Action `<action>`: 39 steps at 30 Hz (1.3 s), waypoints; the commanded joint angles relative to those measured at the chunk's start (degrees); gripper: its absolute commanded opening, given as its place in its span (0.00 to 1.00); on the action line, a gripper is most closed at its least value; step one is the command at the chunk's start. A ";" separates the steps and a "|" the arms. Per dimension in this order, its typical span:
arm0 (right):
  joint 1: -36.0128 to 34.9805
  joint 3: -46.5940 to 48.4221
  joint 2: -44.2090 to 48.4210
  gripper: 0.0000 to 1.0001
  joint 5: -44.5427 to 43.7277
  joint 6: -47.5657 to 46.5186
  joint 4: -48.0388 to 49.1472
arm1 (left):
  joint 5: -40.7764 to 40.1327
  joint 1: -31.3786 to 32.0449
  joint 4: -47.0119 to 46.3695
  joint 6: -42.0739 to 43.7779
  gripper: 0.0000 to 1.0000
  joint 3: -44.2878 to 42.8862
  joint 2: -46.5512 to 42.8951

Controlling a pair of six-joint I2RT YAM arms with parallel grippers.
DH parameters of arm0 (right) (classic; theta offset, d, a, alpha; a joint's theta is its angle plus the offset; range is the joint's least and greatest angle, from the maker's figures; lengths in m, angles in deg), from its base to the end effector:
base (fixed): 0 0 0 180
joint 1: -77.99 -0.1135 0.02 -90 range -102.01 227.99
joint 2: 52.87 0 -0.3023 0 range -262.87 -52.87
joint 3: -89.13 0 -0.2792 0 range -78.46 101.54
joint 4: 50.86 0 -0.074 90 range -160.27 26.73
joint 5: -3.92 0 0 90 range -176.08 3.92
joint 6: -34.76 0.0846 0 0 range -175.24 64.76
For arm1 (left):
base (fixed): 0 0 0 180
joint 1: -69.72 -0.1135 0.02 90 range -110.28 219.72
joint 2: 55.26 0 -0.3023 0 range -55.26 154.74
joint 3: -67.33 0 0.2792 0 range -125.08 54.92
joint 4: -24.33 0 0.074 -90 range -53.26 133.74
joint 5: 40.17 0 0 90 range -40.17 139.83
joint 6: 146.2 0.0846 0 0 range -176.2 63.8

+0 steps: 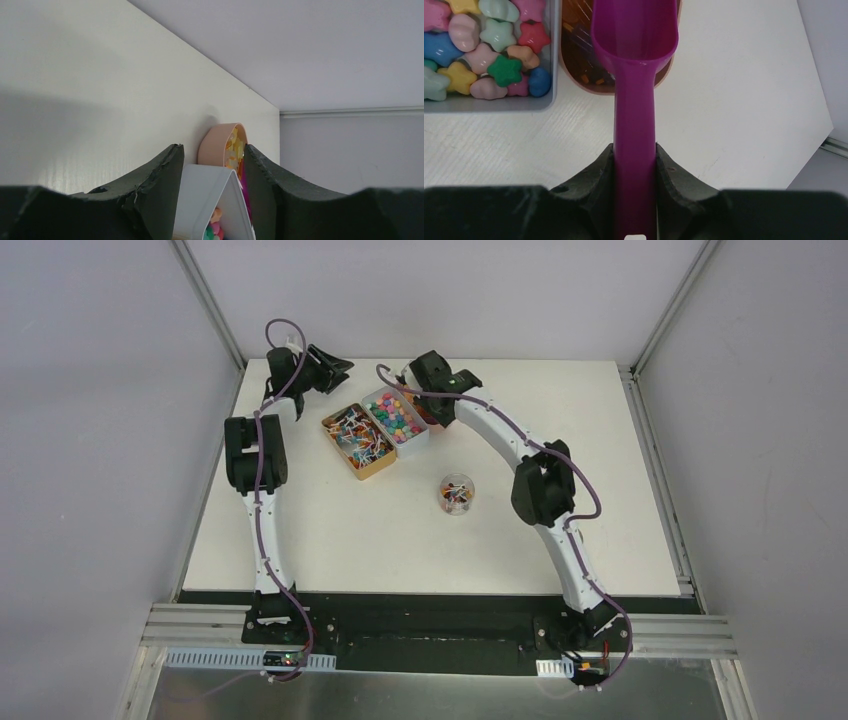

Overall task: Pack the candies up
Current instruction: Scoop the fake candies from the storage box.

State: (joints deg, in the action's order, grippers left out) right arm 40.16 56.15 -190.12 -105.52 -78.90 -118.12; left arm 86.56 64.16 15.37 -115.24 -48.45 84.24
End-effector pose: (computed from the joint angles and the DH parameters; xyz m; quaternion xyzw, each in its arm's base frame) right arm 0.4910 0.3456 0.2364 -0.4431 0.8374 -0.1268 0.2938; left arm 0.6445 0.0119 0.1614 -0.2391 0.7382 -0.4835 0.4051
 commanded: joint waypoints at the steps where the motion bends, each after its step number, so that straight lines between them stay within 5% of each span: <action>1: -0.05 -5.53 3.55 0.00 1.64 -0.03 5.83 | 1.81 0.55 -3.95 0.16 0.49 -1.71 -0.70; 39: 3.07 -40.18 18.00 0.00 5.36 5.52 40.42 | 3.36 -3.18 5.18 8.67 0.51 0.10 -11.40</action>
State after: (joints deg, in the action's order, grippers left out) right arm 42.26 18.97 -176.44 -102.18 -74.64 -83.28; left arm 89.10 61.38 18.50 -110.61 -47.40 78.69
